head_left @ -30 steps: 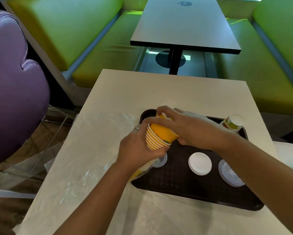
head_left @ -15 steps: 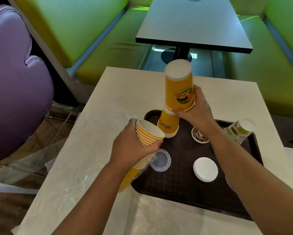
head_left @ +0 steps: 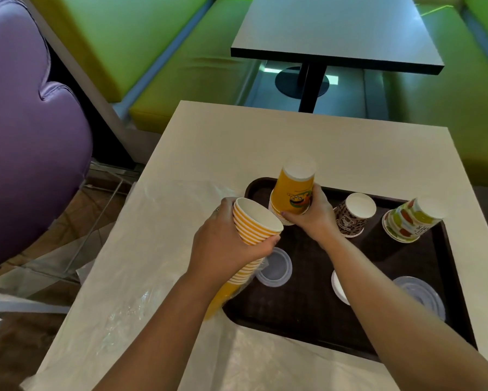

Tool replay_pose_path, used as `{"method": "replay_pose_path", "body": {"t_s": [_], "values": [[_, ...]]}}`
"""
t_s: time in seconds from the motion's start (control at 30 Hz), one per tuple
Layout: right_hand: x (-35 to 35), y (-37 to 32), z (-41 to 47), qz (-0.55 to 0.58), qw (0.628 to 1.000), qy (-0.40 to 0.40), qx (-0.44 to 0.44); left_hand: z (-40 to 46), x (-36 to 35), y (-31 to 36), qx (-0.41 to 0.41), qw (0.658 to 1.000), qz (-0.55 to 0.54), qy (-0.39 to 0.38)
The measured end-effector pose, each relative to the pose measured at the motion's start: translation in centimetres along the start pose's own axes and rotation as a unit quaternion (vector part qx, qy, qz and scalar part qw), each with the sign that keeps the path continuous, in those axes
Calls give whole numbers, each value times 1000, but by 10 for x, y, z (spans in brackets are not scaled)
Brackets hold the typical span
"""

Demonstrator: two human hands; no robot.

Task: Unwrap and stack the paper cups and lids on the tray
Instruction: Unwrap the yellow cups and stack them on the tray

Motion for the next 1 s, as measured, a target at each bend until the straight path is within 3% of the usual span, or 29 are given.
{"method": "replay_pose_path", "body": {"t_s": [0.2, 0.33, 0.37, 0.43, 0.5, 0.67, 0.83, 1.0], "values": [[-2, 10, -4, -32, 999, -23, -8, 1, -2, -2, 1, 1000, 9, -4], [40, -44, -34, 36, 986, 122, 107, 0, -3, -3, 1, 1000, 9, -5], [44, -63, -43, 61, 980, 119, 150, -1, -3, -3, 0, 1000, 11, -4], [35, -96, -57, 104, 974, 27, 197, -2, -4, -1, -2, 1000, 14, -3], [17, -117, -70, 80, 970, -79, 214, -4, -5, 1, -8, 1000, 10, -3], [-10, -121, -84, -7, 960, -214, 177, -10, -9, 10, -38, 999, 12, -17], [-10, -117, -87, -23, 961, -220, 169, -17, -8, 14, -61, 998, 12, -18], [5, -120, -80, 6, 969, -172, 178, -19, -8, 16, -71, 997, -11, -17]]}}
Point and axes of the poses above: each hand's wrist, its own z-axis towards the middle knuckle, its own x-axis out of the back of the hand, y = z × x, the point moved 10 cm from there along z, towards the middle knuckle, and after that the axes turned 6 degrees about x, right-handed, at the moved point
